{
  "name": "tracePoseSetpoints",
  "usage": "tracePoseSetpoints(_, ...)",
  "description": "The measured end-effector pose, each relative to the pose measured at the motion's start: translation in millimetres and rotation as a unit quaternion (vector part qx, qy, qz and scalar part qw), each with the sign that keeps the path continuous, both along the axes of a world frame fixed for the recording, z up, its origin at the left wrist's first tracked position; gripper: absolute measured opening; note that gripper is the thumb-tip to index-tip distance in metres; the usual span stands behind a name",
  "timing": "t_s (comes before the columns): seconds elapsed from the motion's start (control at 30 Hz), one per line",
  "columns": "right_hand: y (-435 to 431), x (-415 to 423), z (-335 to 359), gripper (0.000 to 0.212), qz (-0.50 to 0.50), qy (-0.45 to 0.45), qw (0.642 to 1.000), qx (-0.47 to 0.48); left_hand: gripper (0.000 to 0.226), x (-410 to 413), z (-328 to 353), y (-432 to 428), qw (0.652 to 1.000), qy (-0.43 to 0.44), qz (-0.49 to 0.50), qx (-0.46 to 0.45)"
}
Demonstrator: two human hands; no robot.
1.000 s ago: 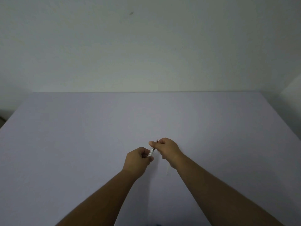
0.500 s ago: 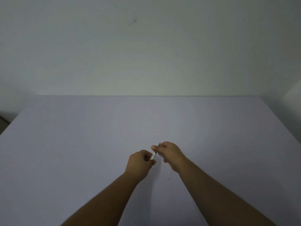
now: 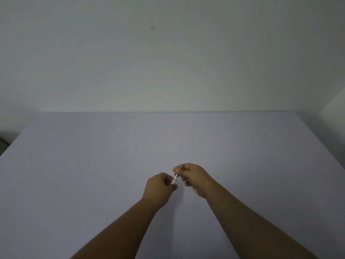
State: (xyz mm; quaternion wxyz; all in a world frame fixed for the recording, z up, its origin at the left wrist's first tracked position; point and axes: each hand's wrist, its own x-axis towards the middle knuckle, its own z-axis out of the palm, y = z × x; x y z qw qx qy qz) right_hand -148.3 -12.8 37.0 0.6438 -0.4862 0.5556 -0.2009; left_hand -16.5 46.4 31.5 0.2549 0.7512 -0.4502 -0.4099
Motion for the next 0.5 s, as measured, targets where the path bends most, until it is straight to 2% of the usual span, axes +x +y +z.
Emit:
tracePoseSetpoints(0.13,-0.8,3.0,-0.2,0.034,-0.003,0.098,0.995,-0.016,0.010,-2.9,0.8,1.6,1.000,-0.009,-0.011,0.004)
tracePoseSetpoints(0.27,-1.7,0.1,0.4,0.016,-0.009,0.013,1.000,-0.005,0.010,-1.0,2.4,-0.5,1.000,-0.002,-0.002,0.001)
tracePoseSetpoints(0.3,-2.3,-0.4,1.1,0.015,-0.005,0.019,1.000,-0.012,0.009,-1.1,2.9,-1.0,1.000,-0.003,-0.004,0.000)
tracePoseSetpoints(0.43,-3.6,0.8,2.6,0.042,0.007,0.126,0.991,-0.032,0.009,-4.1,2.4,-0.3,1.000,-0.008,-0.015,0.006)
tracePoseSetpoints(0.5,-3.0,-0.8,2.5,0.031,0.007,0.075,0.997,-0.016,0.009,-2.8,1.7,-0.5,1.000,0.004,-0.006,0.006)
